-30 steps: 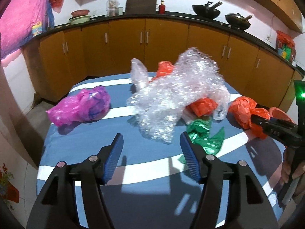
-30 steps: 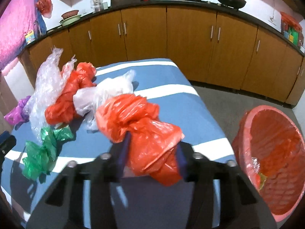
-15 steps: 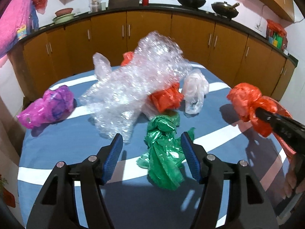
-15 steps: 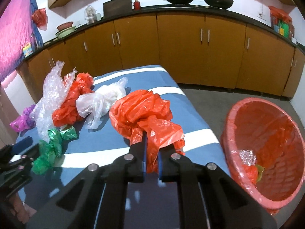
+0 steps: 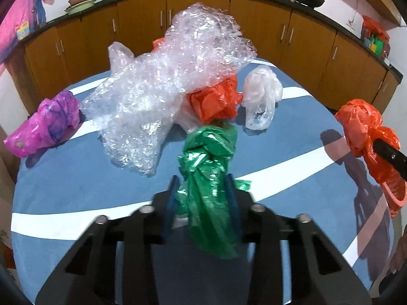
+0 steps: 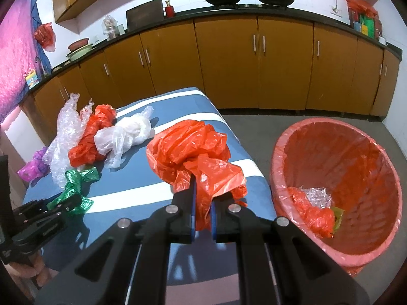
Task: Collect trash
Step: 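Grasp the green bag with the left tool while the right tool carries the red bag, then lower both bags into the red wastebasket and open both tools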
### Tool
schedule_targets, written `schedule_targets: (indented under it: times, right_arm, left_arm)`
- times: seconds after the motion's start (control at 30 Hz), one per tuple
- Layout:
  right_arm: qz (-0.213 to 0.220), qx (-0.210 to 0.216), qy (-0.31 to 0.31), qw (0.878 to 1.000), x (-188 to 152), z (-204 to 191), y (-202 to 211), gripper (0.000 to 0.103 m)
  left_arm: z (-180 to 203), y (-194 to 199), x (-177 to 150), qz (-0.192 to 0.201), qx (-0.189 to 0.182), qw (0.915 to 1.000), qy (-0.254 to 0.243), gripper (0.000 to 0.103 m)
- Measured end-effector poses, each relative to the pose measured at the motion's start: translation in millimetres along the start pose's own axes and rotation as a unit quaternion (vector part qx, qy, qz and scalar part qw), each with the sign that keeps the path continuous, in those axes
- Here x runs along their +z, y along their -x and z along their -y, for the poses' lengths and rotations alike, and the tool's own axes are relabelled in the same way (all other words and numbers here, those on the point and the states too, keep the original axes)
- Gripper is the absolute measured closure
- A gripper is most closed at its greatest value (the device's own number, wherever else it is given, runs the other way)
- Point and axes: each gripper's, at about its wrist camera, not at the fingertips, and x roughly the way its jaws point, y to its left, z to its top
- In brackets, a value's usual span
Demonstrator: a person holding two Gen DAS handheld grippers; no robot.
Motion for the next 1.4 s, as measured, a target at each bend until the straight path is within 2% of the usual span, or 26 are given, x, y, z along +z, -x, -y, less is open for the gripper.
schedule_targets:
  times: [0.13,0.2,0.67,1.07,1.4]
  right_arm:
    - [0.006,0.003,-0.003,1.0,0.8,3.6,9.0,0.093]
    - [0.011,0.004,-0.004,1.0,1.5,5.8,15.1,0.093]
    - [0.045,-0.007,-0.032,0.998,4.8,36.5,59.9,0.093]
    - [0.073,-0.061,-0.074,0.993,4.6,105.0,104.2,0.093]
    - [0.087,-0.108,-0.119,0.983,2.8,169.3,123.0,0.093]
  left_arm:
    - [1.7,3.2,-0.8,0.001,-0.007,1.0,-0.002,0.084]
    - [3.6,11.3,-0.8,0.009,-0.015,0.9998,-0.004,0.086]
    - [51.4,66.6,14.7,0.066,-0.067,0.9949,-0.036,0.086]
    - [127.2,80.5,30.2,0.083,-0.126,0.9864,-0.063,0.086]
    - [209.0,74.7,43.2,0.08,-0.188,0.973,-0.107,0.086]
